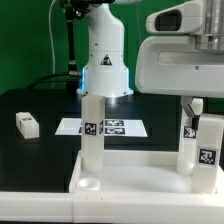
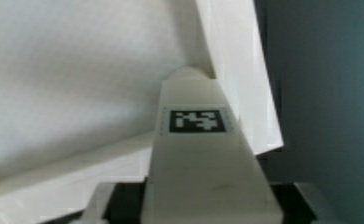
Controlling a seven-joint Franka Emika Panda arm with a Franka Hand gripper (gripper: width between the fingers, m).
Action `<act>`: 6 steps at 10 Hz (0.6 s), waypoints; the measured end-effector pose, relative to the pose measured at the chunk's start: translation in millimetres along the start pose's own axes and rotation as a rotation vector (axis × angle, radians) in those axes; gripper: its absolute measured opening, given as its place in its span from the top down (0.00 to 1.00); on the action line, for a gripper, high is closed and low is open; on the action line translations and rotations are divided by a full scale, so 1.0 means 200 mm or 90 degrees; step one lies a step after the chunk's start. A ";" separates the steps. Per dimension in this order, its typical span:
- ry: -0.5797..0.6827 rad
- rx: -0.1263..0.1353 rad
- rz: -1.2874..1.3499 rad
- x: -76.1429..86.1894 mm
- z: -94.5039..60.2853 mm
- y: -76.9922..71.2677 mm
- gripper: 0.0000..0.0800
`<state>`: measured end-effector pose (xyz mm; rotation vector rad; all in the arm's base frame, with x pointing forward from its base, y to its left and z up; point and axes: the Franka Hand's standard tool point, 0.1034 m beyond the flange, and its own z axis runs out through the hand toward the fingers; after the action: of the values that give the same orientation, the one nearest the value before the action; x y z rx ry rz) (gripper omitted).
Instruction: Assemble desk
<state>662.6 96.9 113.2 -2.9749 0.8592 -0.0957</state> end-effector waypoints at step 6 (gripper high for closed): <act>-0.011 0.010 0.364 0.01 0.00 0.01 0.64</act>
Offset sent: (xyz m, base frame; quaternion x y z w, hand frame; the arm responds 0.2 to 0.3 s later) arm 0.0002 -0.0017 -0.0096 0.0264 -0.0261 0.2561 0.9659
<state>662.6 94.5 112.7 -2.5833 1.6432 -0.0529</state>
